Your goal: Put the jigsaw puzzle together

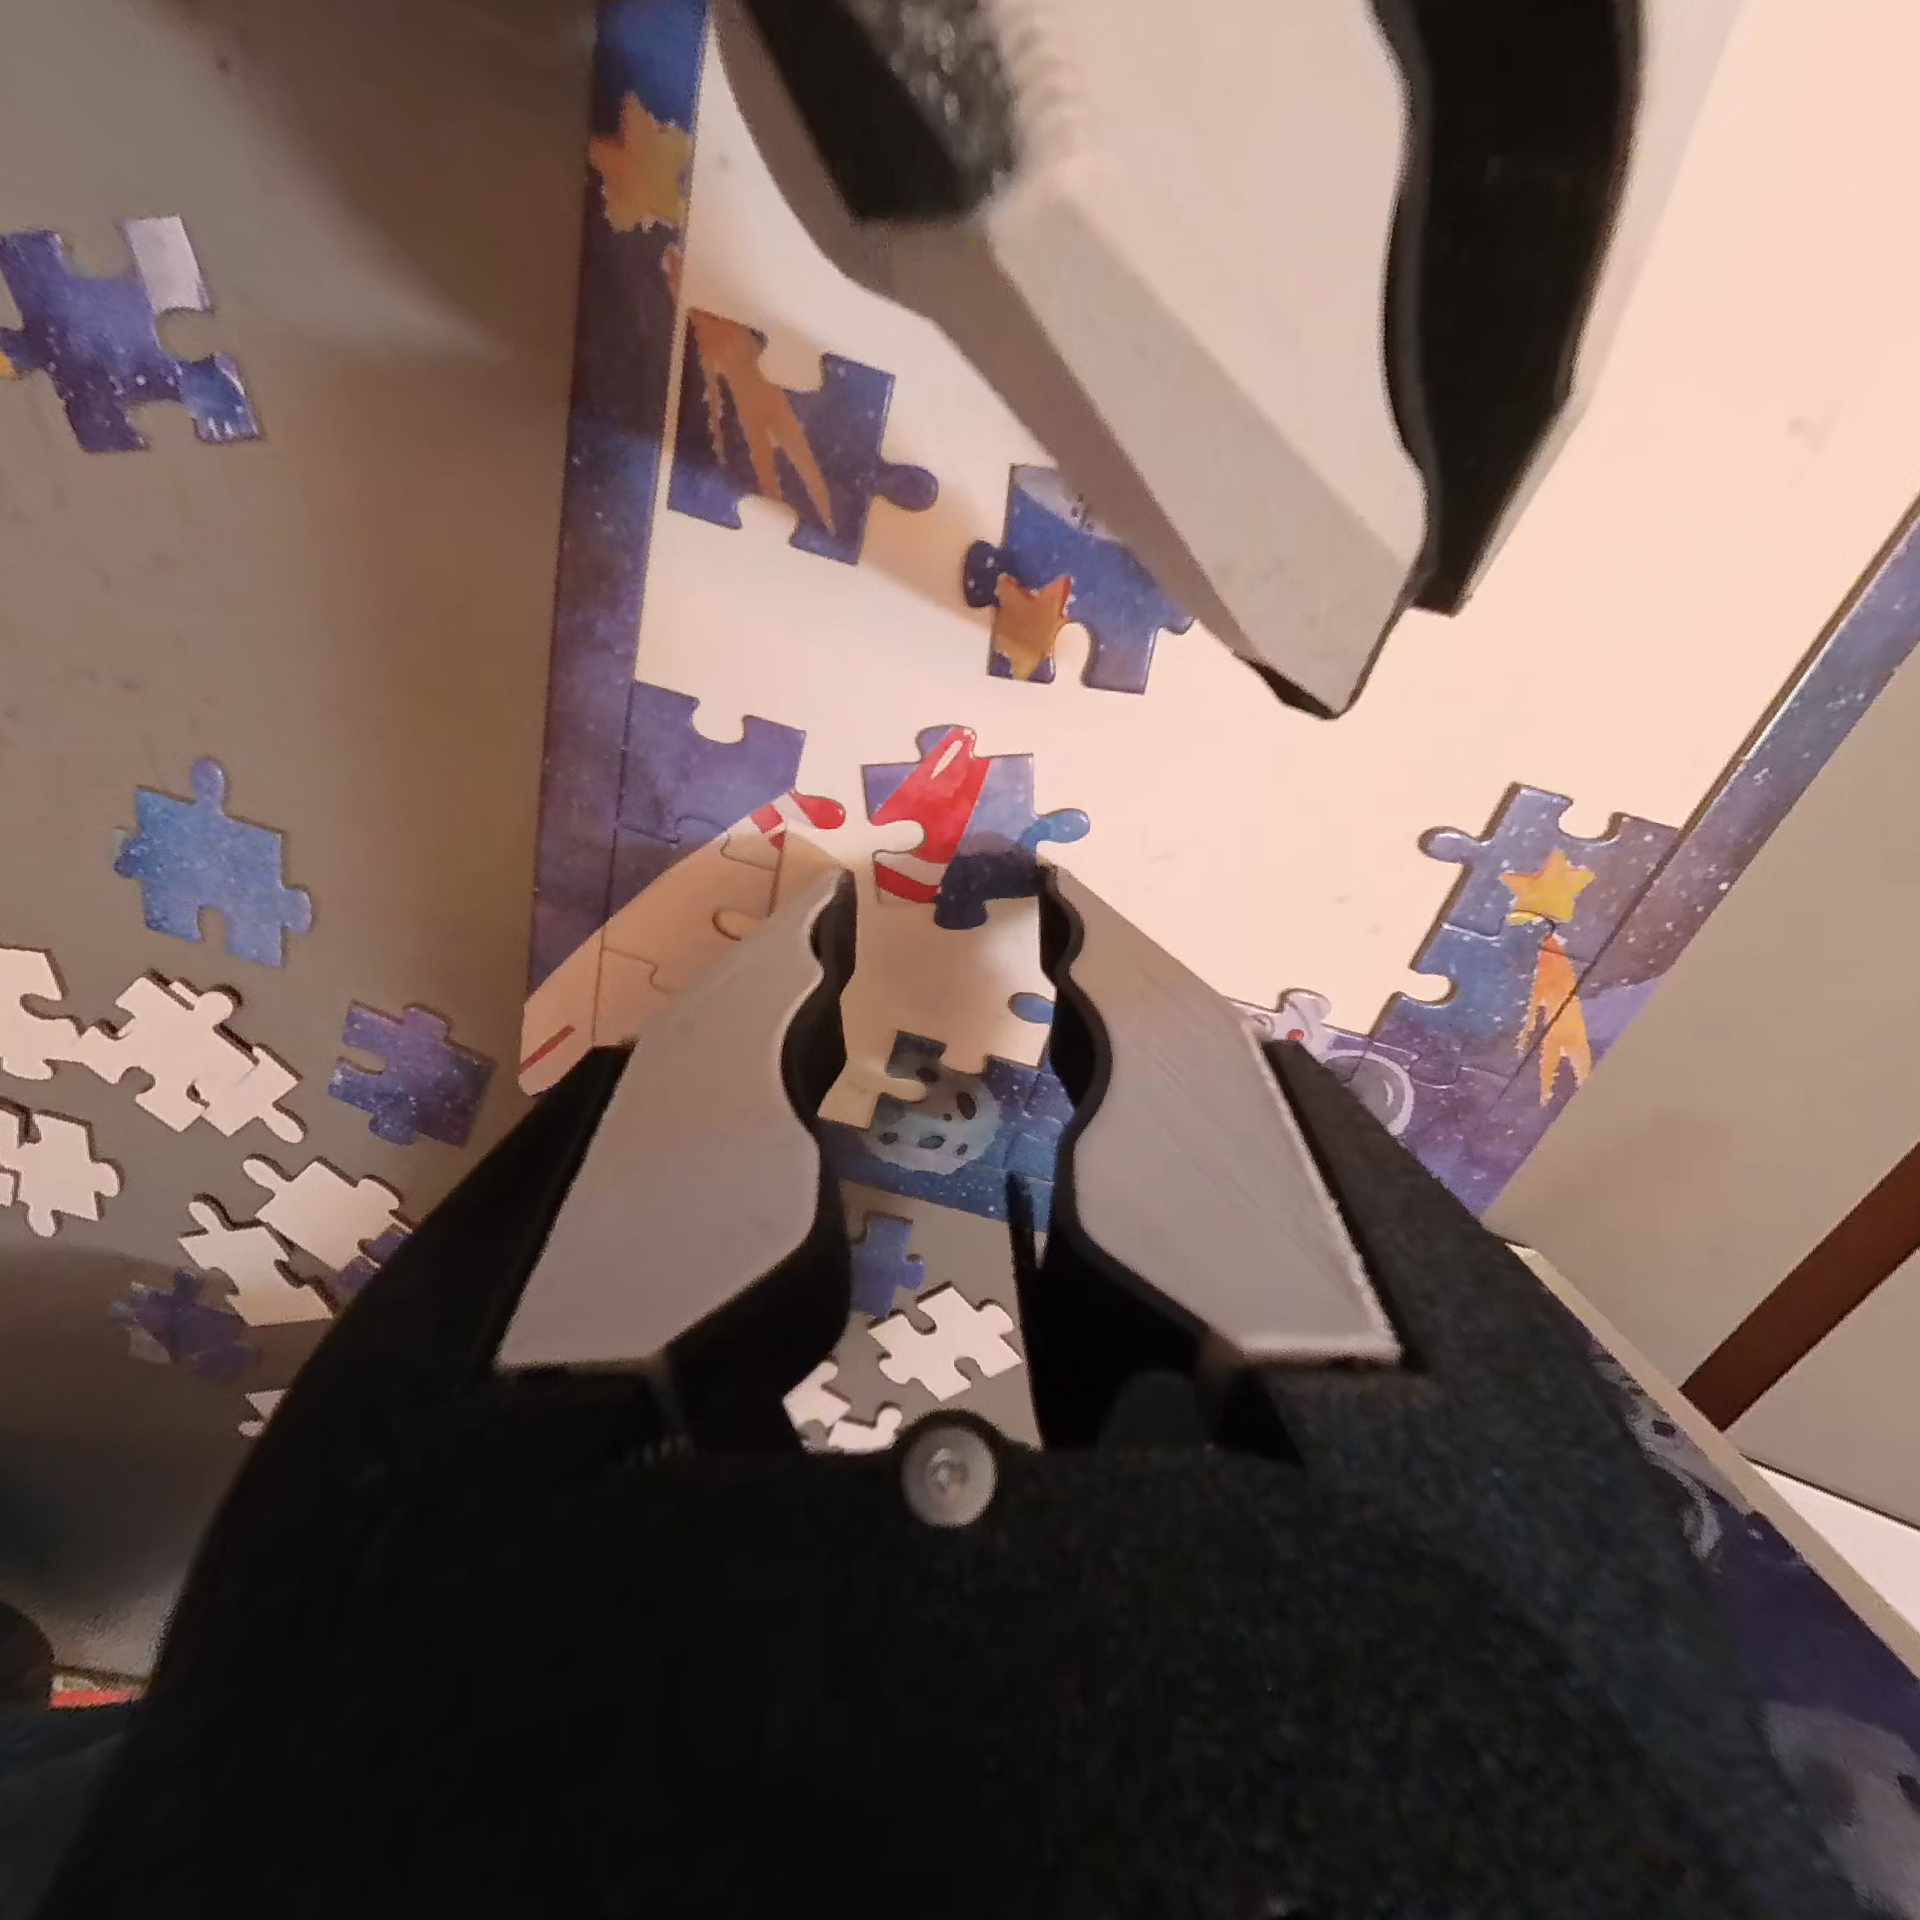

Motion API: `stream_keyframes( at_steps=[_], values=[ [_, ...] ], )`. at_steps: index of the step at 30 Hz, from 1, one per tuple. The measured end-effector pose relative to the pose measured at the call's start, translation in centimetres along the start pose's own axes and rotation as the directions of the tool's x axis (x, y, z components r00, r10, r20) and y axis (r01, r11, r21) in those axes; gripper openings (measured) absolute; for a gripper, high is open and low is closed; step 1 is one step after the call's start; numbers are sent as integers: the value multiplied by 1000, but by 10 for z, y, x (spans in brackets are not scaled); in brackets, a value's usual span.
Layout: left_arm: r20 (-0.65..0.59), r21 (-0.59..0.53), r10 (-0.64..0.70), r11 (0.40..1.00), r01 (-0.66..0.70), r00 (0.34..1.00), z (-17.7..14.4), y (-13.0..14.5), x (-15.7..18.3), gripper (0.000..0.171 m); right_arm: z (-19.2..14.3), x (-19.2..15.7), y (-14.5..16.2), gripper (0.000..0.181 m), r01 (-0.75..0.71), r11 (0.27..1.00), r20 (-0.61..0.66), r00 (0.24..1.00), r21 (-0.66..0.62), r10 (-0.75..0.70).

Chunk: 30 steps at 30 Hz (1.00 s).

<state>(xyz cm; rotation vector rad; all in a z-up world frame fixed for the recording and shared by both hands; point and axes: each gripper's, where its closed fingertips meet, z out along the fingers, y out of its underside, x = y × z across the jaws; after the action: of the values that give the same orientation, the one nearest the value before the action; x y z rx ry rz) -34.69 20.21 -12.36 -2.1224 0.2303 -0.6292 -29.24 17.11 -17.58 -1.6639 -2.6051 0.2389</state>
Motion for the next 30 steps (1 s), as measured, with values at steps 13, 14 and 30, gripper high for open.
stream_keyframes(
  at_steps=[13, 14, 30],
  values=[
    [7, 9, -4, 1000, 4, 1000, -3, -2, -3, 12, -1, -1, 4, 29, -51, 999, -65, 997, 12, 52],
    [6, 9, -7, 1000, 7, 1000, -3, -2, -3, 12, -3, -1, 5, 29, -72, 997, -82, 994, 12, 73],
    [-126, -121, -18, 993, 2, 992, 1, 20, 21, 5, -2, -15, 0, 29, -330, 942, -96, 938, 58, 334]
  ],
)
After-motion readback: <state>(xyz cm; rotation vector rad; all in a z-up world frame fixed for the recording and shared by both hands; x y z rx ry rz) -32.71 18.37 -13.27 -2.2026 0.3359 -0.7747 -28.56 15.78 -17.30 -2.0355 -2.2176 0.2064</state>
